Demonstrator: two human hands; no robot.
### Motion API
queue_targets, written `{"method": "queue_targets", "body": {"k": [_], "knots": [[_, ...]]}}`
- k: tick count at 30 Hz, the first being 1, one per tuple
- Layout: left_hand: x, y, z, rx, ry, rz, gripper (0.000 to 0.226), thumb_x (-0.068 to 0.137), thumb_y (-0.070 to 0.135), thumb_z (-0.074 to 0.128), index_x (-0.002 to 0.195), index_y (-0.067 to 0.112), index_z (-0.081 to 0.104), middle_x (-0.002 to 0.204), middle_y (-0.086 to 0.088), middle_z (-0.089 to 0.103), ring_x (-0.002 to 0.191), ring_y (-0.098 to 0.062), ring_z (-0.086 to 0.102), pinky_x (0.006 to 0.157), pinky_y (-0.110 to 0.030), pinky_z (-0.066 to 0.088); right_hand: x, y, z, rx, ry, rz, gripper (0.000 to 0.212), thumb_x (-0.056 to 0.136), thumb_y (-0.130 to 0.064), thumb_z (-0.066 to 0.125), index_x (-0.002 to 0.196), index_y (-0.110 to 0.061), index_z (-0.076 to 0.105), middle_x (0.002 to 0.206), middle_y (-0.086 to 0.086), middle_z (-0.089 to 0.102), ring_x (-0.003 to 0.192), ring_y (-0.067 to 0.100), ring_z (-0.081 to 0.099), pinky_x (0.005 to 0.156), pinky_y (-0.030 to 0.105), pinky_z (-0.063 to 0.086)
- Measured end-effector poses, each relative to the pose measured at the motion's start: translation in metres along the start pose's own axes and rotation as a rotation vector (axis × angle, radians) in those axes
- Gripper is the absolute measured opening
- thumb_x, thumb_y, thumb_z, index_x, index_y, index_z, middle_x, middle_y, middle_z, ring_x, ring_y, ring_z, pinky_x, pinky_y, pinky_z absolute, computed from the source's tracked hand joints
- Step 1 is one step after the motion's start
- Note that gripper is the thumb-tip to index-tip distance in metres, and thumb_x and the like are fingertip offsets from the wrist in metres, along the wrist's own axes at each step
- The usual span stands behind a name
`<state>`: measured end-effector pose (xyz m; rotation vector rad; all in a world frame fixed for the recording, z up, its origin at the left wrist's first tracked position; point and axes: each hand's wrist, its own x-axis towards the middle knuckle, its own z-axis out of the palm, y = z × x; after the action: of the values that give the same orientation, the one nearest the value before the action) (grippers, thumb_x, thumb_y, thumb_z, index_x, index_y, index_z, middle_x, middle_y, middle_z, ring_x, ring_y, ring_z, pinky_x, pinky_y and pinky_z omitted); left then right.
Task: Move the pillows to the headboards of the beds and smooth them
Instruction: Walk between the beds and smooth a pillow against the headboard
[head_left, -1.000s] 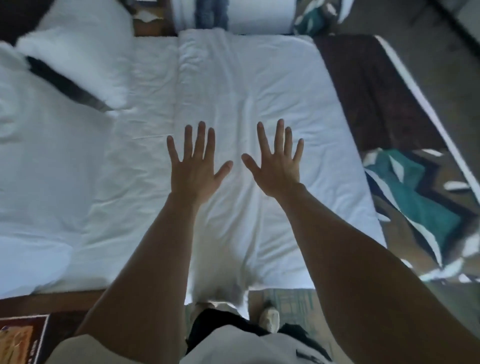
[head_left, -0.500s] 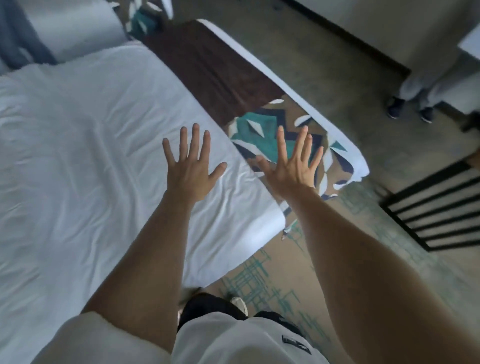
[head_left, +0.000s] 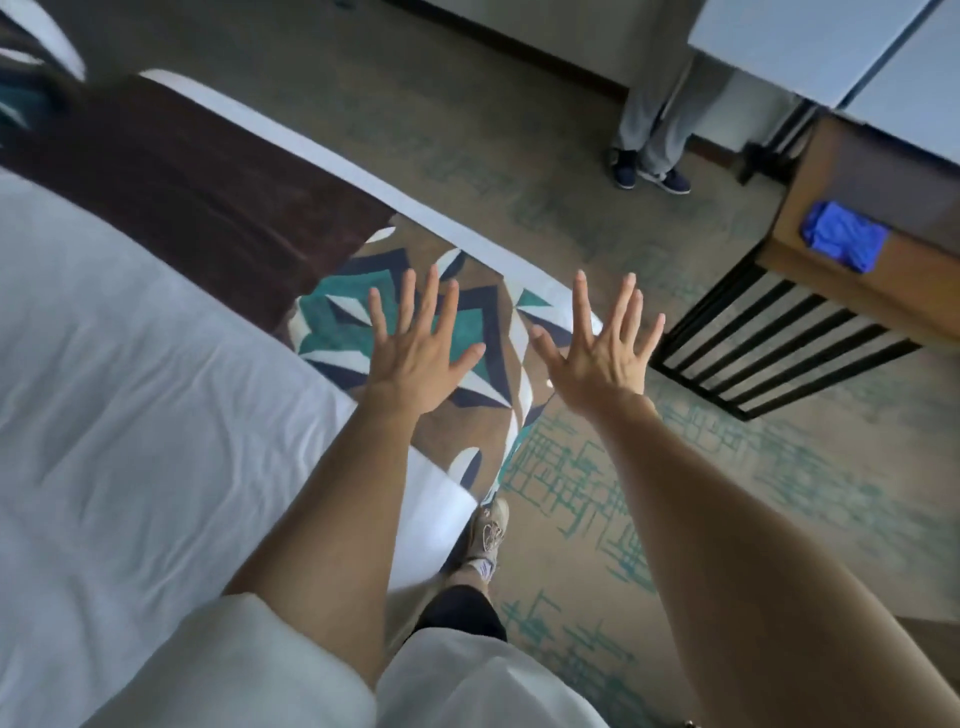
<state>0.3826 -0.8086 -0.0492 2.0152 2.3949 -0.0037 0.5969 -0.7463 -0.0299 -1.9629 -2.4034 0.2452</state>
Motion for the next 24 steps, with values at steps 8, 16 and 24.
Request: {"method": "queue_targets", "body": {"k": [8,16,24], "knots": [[0.145,0.053,-0.003,-0.062,-0.041,0.123,0.088,0.098,0.072,0.02,0.163,0.018,-0.004,0.171,-0.009,-0.014,0.157,-0.033,-0.012,0.119,-0.066,-0.009,0.113,0.058,-0.012,-0.021,-0.046,0.112,0.086,0.093,-0.083,0.014,0.161,-0.038,-0.012,0.167,0.02,-0.022,0.157,0.036,-0.012,0.122,0.062,-0.01],[0.233,0.088,0.009,-0.038,-0.1,0.155,0.087,0.097,0.072,0.015,0.163,0.02,-0.007,0.171,-0.008,-0.014,0.157,-0.034,-0.011,0.119,-0.065,-0.011,0.195,0.097,-0.021,-0.003,-0.041,0.181,0.086,0.091,-0.083,0.01,0.161,-0.038,-0.014,0.168,0.021,-0.019,0.157,0.036,-0.01,0.122,0.061,-0.011],[0.311,0.134,0.025,-0.061,-0.141,0.114,0.086,0.098,0.072,0.015,0.163,0.02,-0.008,0.171,-0.009,-0.015,0.157,-0.032,-0.014,0.119,-0.066,-0.01,0.284,0.148,-0.023,0.008,-0.071,0.155,0.085,0.093,-0.083,0.009,0.161,-0.038,-0.015,0.167,0.022,-0.02,0.157,0.037,-0.011,0.122,0.062,-0.012]]}}
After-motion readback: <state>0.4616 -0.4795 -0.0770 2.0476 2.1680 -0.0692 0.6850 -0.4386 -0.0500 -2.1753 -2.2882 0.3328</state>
